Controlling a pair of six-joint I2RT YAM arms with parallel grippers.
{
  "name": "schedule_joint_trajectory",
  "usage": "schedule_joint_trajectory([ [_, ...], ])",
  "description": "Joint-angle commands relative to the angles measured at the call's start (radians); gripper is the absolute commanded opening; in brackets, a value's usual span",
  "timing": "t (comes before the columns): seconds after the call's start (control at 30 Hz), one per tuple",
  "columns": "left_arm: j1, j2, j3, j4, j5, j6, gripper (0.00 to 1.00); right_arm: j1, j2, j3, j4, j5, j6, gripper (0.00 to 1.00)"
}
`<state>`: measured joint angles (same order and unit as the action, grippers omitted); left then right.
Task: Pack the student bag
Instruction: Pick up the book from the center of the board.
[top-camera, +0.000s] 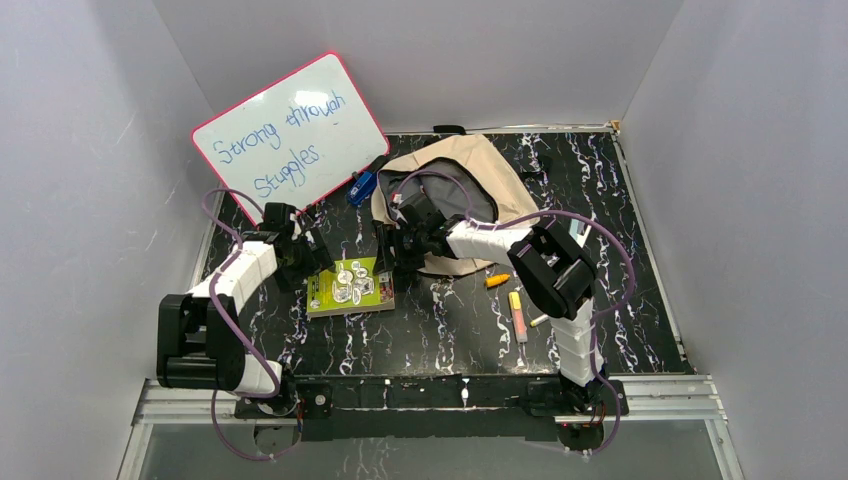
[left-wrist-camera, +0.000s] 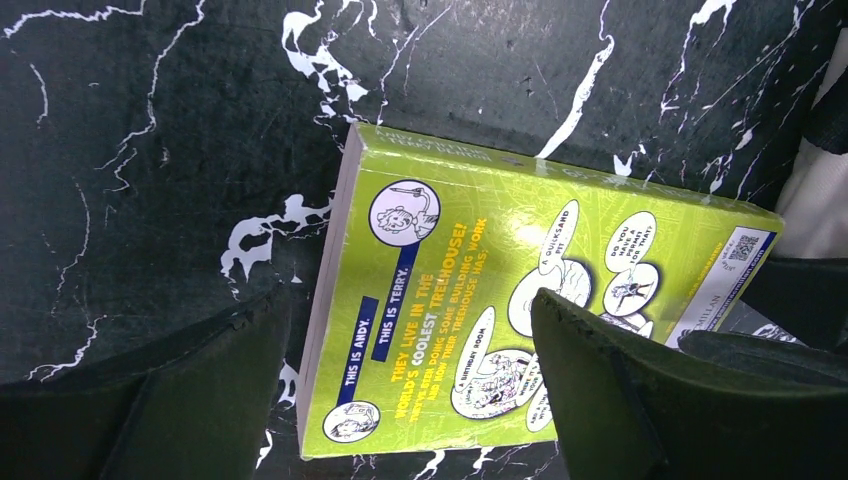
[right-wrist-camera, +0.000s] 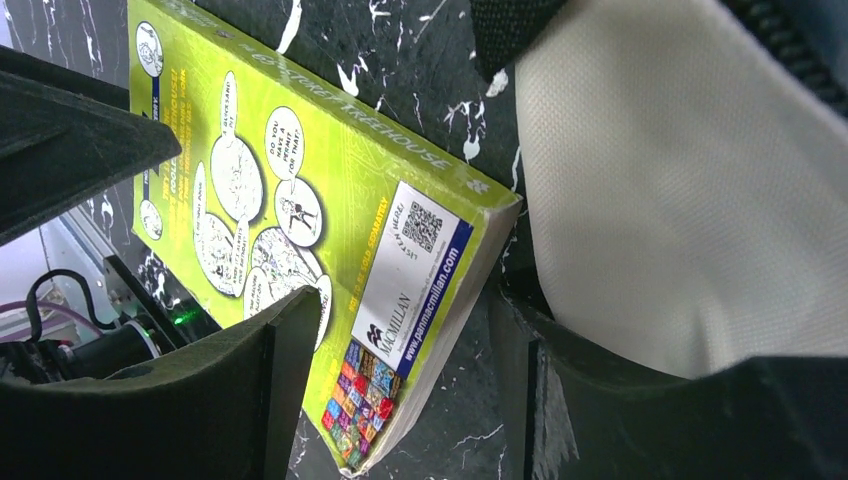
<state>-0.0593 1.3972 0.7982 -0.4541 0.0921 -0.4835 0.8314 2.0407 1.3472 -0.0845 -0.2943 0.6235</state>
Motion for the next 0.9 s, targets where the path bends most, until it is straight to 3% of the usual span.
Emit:
schedule_joint_trajectory([
  [0.0, -0.004, -0.044, 0.007, -0.022, -0.032, 0.0, 0.87, 0.005, -0.051, -0.023, -0.029, 0.005, 0.035, 0.71],
  [0.3, -0.017, -0.063, -0.078, 0.052, 0.108, -0.04, 0.84, 0.008, -0.076, -0.155, 0.073, 0.004, 0.171, 0.7],
  [0.47, -0.026, -0.04, -0.089, 0.076, 0.14, -0.053, 0.83, 0.006, -0.061, -0.183, 0.162, -0.024, 0.229, 0.64],
  [0.63, -0.033, -0.03, -0.095, 0.084, 0.152, -0.052, 0.82, 0.005, -0.04, -0.171, 0.195, -0.051, 0.251, 0.49],
  [0.87, -0.033, -0.038, -0.092, 0.09, 0.15, -0.049, 0.82, 0.005, -0.082, -0.174, 0.188, 0.003, 0.226, 0.15],
])
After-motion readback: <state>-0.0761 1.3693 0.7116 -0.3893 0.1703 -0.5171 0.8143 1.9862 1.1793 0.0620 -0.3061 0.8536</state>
